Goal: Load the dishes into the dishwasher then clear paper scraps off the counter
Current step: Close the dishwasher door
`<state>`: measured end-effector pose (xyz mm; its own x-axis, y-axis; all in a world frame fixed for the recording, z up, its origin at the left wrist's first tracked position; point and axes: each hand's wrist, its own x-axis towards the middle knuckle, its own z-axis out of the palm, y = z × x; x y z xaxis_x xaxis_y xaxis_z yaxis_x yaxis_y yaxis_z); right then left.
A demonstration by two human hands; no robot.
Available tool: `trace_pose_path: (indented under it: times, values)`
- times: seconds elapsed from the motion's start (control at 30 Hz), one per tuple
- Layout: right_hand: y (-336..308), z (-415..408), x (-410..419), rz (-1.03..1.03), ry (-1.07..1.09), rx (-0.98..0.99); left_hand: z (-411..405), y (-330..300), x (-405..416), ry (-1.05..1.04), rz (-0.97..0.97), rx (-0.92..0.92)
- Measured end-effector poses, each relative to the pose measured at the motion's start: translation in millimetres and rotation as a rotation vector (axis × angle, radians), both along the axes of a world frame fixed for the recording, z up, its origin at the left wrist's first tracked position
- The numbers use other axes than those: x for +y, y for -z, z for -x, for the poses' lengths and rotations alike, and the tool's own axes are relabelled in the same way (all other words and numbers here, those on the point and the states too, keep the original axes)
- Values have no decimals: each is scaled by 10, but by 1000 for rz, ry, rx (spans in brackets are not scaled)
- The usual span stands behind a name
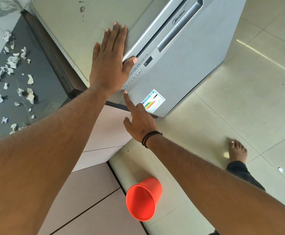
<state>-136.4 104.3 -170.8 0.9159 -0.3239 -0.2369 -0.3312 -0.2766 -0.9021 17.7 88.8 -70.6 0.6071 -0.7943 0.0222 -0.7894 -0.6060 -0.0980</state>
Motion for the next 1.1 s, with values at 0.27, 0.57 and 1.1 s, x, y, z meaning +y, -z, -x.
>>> trace_pose_path:
  times: [0.27,0.57,1.1]
  values:
    - [19,8,-139,5,58,13,-6,-1,6,4,-14,-15]
    - [47,-78,-515,-47,289,28,18,4,-2,-8,-3,-9]
    - [9,-191,-639,-51,256,62,1,2,12,-1,-7,2]
